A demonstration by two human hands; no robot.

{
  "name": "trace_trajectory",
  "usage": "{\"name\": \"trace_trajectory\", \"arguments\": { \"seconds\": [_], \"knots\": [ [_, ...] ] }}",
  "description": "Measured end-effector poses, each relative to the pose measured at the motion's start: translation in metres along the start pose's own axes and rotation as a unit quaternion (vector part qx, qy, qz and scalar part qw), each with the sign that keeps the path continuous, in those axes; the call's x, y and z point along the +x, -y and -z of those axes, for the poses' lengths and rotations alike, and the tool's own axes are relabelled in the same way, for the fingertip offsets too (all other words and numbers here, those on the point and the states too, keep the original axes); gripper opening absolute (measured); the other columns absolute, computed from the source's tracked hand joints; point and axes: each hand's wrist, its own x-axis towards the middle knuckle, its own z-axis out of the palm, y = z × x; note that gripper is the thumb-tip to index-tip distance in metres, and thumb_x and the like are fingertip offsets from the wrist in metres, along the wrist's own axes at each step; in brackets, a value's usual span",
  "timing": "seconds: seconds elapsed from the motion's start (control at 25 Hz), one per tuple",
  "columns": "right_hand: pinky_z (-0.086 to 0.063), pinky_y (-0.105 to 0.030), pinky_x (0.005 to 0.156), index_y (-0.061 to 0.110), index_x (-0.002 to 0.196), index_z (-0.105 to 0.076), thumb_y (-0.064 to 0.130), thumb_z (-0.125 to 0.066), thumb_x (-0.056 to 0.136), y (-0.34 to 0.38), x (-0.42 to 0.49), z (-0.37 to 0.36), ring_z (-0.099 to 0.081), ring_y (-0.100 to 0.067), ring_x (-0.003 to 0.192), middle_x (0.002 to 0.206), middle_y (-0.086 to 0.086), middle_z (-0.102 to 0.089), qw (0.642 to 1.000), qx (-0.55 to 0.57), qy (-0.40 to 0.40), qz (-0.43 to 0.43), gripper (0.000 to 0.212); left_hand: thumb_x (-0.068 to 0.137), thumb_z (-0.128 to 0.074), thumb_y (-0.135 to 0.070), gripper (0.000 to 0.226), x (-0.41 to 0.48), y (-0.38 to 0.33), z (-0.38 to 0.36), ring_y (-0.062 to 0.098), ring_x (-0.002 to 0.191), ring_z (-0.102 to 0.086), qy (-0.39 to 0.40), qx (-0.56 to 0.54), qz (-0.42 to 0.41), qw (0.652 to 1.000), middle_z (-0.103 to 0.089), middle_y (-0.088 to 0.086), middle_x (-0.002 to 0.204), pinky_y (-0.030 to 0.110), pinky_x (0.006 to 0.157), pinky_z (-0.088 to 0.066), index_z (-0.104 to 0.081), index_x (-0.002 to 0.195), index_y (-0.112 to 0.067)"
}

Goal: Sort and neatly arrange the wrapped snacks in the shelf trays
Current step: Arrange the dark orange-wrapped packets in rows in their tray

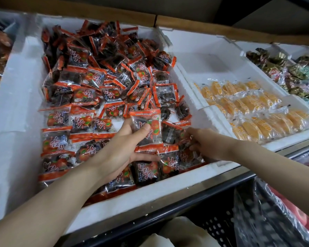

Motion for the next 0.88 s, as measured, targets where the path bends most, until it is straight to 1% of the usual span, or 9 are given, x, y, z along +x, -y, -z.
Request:
{"name": "trace_trajectory", "arguments": {
  "seconds": [0.12,0.24,0.32,0.36,0.48,0.6,0.72,0.8,0.88],
  "knots": [
    [-0.050,-0.043,0.081,0.017,0.127,-0.040,0.014,-0.052,0.094,0.000,-0.008,0.002,-0.060,-0.025,0.093,0.110,-0.006,-0.056,0.993,-0.072,-0.083,0.047,0.036,0.088,-0.057,-0.020,0.037,0.000,0.001,0.002,0.022,0.108,-0.063,0.012,0.023,-0.007,1.000,-0.059,0.003,0.126,0.039,0.070,-0.059,-0.046,0.123,-0.025],
    [-0.050,-0.034,0.079,0.019,0.124,-0.047,0.024,-0.051,0.095,0.020,-0.022,0.014,-0.061,-0.015,0.087,0.103,0.004,-0.060,0.961,0.163,-0.193,0.111,0.030,0.085,-0.061,-0.018,0.041,0.000,0.001,0.003,0.021,0.105,-0.064,0.015,0.040,-0.016,0.999,-0.060,0.000,0.125,0.040,0.068,-0.059,-0.046,0.124,-0.021],
    [-0.050,-0.026,0.072,0.022,0.114,-0.054,0.032,-0.051,0.092,0.038,-0.031,0.021,-0.062,-0.010,0.079,0.090,0.007,-0.064,0.932,0.309,-0.143,0.123,0.025,0.087,-0.060,-0.014,0.041,0.000,0.002,0.003,0.021,0.103,-0.066,0.025,0.047,-0.023,0.998,-0.063,0.000,0.121,0.043,0.069,-0.059,-0.046,0.125,-0.019],
    [-0.049,-0.022,0.068,0.022,0.108,-0.056,0.033,-0.054,0.090,0.043,-0.033,0.022,-0.062,-0.007,0.075,0.086,0.007,-0.065,0.934,0.308,-0.122,0.133,0.021,0.088,-0.059,-0.013,0.040,-0.001,0.003,0.002,0.021,0.102,-0.067,0.036,0.052,-0.025,0.998,-0.065,0.000,0.118,0.044,0.070,-0.058,-0.046,0.126,-0.019],
    [-0.043,-0.016,0.057,0.022,0.086,-0.061,0.028,-0.061,0.087,0.046,-0.031,0.023,-0.057,-0.004,0.063,0.075,0.004,-0.065,0.945,0.263,-0.114,0.158,0.006,0.088,-0.056,-0.016,0.039,-0.003,0.005,0.000,0.023,0.098,-0.068,0.062,0.059,-0.020,0.996,-0.067,0.002,0.114,0.043,0.070,-0.058,-0.046,0.125,-0.019],
    [-0.040,-0.013,0.057,0.028,0.074,-0.058,0.020,-0.058,0.089,0.024,-0.027,0.042,-0.055,-0.002,0.062,0.072,0.010,-0.062,0.953,0.206,-0.161,0.153,0.018,0.092,-0.049,-0.022,0.043,-0.004,0.004,0.000,0.030,0.088,-0.071,0.044,0.063,-0.011,0.997,-0.059,0.004,0.129,0.039,0.072,-0.060,-0.039,0.134,-0.024],
    [-0.041,-0.022,0.067,0.023,0.085,-0.066,0.021,-0.057,0.091,-0.011,-0.021,0.054,-0.057,-0.014,0.073,0.078,0.005,-0.059,0.960,0.025,-0.243,0.134,0.011,0.097,-0.046,-0.024,0.051,-0.003,0.004,0.002,0.030,0.085,-0.071,0.020,0.090,-0.003,0.996,-0.044,-0.005,0.144,0.038,0.079,-0.058,-0.027,0.144,-0.033],
    [-0.044,-0.031,0.077,0.023,0.100,-0.068,0.020,-0.057,0.091,-0.027,-0.017,0.044,-0.056,-0.022,0.084,0.088,-0.001,-0.052,0.965,-0.100,-0.205,0.130,0.014,0.096,-0.048,-0.026,0.054,-0.002,0.005,0.003,0.027,0.089,-0.071,0.017,0.106,-0.005,0.994,-0.042,-0.003,0.146,0.046,0.088,-0.053,-0.026,0.145,-0.033],
    [-0.045,-0.031,0.081,0.027,0.109,-0.066,0.011,-0.059,0.086,-0.033,-0.009,0.024,-0.054,-0.021,0.092,0.096,0.000,-0.053,0.958,-0.200,-0.146,0.148,0.028,0.094,-0.050,-0.030,0.060,-0.001,0.005,0.004,0.027,0.090,-0.071,0.006,0.116,0.000,0.993,-0.039,-0.004,0.148,0.050,0.097,-0.046,-0.023,0.147,-0.035]
  ]
}}
